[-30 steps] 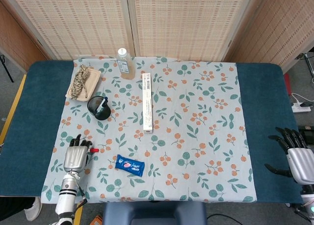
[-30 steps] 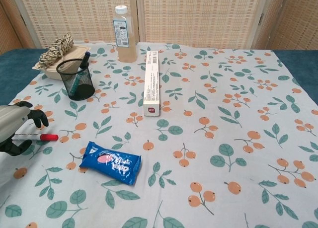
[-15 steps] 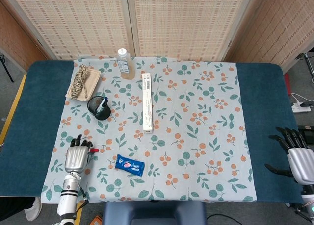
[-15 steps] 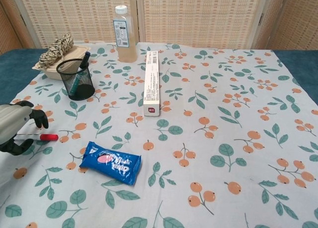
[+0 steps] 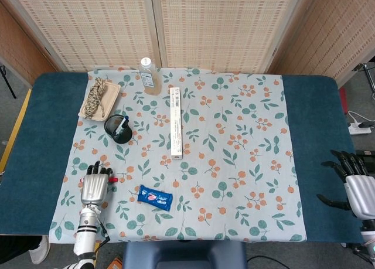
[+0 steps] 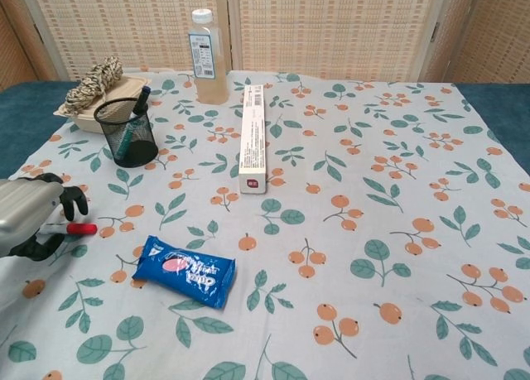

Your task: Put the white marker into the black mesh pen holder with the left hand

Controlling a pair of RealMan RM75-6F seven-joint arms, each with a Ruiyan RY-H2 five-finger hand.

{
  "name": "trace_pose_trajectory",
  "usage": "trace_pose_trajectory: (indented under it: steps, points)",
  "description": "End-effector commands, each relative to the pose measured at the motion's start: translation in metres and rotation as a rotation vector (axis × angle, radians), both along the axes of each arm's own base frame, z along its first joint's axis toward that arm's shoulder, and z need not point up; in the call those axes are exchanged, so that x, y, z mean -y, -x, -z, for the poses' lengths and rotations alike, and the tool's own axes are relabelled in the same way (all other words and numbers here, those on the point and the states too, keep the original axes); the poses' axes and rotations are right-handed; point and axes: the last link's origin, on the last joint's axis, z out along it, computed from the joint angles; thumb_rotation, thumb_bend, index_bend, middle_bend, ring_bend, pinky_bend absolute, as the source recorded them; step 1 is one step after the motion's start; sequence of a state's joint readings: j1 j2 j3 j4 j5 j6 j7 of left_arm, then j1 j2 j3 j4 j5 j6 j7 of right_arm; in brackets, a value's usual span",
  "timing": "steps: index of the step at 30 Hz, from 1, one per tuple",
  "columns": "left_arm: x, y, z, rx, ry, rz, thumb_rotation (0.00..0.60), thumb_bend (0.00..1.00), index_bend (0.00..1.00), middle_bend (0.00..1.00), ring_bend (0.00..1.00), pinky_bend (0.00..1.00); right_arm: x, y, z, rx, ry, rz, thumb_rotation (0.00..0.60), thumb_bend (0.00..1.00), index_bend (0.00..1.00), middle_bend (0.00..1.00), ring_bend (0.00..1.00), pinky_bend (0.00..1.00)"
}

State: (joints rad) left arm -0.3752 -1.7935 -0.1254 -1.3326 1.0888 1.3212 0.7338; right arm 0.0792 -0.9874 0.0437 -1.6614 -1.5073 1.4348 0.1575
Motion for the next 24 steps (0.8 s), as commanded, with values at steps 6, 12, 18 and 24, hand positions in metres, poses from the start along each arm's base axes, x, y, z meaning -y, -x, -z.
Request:
trace_pose_trajectory:
  steps: [6, 12, 18, 24]
  points:
    - [0.0012, 0.0019, 0.0034, -0.005, 0.002, -0.005, 0.600, 0.42, 0.40, 0.37, 0.08, 0.17, -0.0001, -0.0006, -0.0004, 0.001, 0.002, -0.002, 0.600, 0.00, 0.30, 0.09, 0.05, 0.00]
    - [-0.0004, 0.0016, 0.0024, -0.022, -0.016, 0.000, 0.600, 0.42, 0.47, 0.45, 0.13, 0.18, 0.0002, -0.0002, -0.0003, 0.003, -0.004, 0.003, 0.600, 0.00, 0.30, 0.09, 0.05, 0.00]
    - [-0.0007, 0.0026, 0.0024, -0.029, -0.018, -0.002, 0.600, 0.42, 0.50, 0.49, 0.17, 0.19, 0.0008, 0.0005, -0.0008, 0.003, -0.002, 0.007, 0.600, 0.00, 0.30, 0.09, 0.05, 0.00]
    - [-0.0012, 0.0017, 0.0010, -0.031, -0.028, 0.009, 0.600, 0.42, 0.50, 0.50, 0.17, 0.19, 0.0018, 0.0009, 0.0002, 0.000, -0.005, 0.010, 0.600, 0.00, 0.31, 0.09, 0.05, 0.00]
